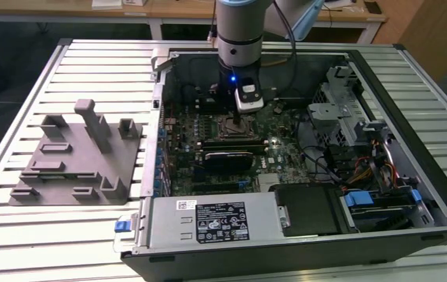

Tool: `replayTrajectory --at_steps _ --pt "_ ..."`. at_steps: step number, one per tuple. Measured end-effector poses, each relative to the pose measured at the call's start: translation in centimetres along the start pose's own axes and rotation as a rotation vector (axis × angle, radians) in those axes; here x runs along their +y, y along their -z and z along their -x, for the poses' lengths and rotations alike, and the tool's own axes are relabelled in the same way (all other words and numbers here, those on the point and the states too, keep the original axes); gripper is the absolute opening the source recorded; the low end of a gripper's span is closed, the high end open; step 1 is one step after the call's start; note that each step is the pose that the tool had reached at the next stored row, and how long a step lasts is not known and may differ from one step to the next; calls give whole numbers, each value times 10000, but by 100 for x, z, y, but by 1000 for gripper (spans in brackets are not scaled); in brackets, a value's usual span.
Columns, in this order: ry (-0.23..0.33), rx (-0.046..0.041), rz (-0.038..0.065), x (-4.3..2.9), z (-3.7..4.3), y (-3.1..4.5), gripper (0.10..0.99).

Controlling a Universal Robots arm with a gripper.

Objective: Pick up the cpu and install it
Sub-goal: 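Install the first cpu locking lever, then install the second cpu locking lever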

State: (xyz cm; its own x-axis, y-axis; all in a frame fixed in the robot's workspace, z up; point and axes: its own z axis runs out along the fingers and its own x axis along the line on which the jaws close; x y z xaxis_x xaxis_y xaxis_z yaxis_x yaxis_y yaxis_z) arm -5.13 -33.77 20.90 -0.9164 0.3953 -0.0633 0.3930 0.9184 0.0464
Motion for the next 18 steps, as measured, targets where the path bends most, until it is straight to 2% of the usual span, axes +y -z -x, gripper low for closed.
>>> replayTrajectory --at_steps 12,18 --pt "1 -6 -9 11 15 236 106" --pt "0 -6 -8 13 16 260 106"
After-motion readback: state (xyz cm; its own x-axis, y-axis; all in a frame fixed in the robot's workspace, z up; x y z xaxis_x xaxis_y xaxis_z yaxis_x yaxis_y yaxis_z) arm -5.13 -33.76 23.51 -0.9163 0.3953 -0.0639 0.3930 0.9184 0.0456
